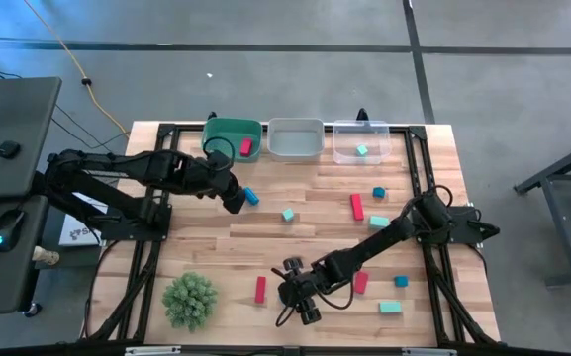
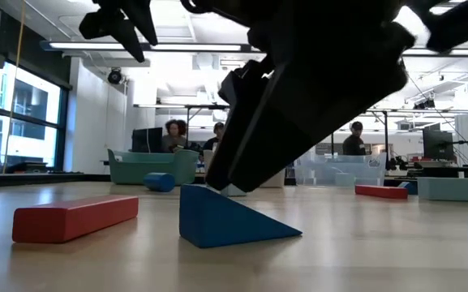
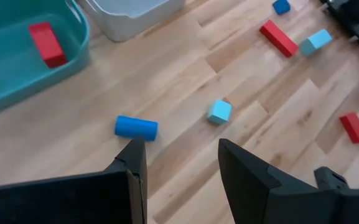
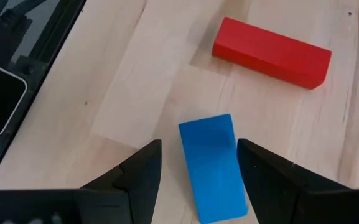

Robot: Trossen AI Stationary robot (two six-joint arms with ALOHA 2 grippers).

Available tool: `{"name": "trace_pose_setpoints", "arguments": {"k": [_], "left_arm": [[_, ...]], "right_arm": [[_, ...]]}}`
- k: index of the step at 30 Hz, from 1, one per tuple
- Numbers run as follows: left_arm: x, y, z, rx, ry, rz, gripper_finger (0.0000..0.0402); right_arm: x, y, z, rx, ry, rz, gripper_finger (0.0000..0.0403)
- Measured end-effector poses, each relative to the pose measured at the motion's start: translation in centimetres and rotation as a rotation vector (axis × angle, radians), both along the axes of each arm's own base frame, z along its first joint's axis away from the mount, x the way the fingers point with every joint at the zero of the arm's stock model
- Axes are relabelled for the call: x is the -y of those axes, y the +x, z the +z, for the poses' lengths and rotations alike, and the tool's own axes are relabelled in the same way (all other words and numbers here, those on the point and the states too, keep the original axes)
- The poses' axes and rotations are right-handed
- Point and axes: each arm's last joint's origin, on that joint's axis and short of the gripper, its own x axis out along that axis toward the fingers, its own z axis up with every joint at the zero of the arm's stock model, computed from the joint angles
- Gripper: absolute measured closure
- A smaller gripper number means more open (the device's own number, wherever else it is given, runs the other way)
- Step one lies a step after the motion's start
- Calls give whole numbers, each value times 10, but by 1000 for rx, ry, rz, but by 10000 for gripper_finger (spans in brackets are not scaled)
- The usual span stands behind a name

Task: Sort & place blocks by color
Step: Put the blue block into the top gray bin

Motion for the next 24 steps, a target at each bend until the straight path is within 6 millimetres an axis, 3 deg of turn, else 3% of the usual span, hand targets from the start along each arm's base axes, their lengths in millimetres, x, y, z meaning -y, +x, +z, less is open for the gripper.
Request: {"name": "trace_pose_setpoints", "arguments": {"k": [9, 16, 24], "left_arm": [[-19, -2, -1, -39, 35, 10, 284], [-36, -2, -5, -84, 47, 12, 284], [-56, 3, -16, -161, 30, -28, 284]], "right_arm": [[9, 6, -19, -56, 11, 7, 202], [8, 7, -22, -58, 14, -8, 209], [15, 10, -22, -62, 26, -66, 297]]}}
